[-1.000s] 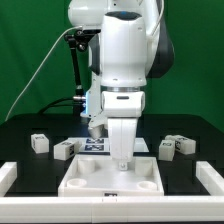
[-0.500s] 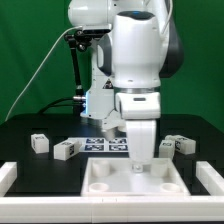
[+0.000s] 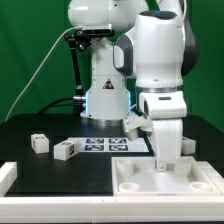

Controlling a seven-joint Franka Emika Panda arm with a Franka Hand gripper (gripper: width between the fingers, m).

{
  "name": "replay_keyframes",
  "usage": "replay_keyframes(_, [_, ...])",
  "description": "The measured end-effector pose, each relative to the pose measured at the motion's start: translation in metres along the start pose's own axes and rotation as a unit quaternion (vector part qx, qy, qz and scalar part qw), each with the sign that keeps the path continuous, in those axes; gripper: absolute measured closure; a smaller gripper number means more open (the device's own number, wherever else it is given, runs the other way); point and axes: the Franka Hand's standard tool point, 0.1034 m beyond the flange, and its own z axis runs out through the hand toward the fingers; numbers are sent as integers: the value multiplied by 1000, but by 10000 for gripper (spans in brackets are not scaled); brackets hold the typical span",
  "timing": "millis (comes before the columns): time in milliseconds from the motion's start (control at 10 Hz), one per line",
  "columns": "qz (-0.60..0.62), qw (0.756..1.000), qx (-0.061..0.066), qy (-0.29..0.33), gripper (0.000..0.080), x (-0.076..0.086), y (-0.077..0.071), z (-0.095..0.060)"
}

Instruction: Assemble one leg

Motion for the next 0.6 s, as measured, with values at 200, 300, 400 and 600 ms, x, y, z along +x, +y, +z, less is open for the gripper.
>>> replay_keyframes(200, [1, 1000, 0, 0, 739, -1, 0, 0])
replay_keyframes(300, [1, 1000, 0, 0, 650, -1, 0, 0])
replay_keyframes(400, [1, 1000, 0, 0, 650, -1, 0, 0])
replay_keyframes(600, [2, 1000, 0, 0, 456, -2, 0, 0])
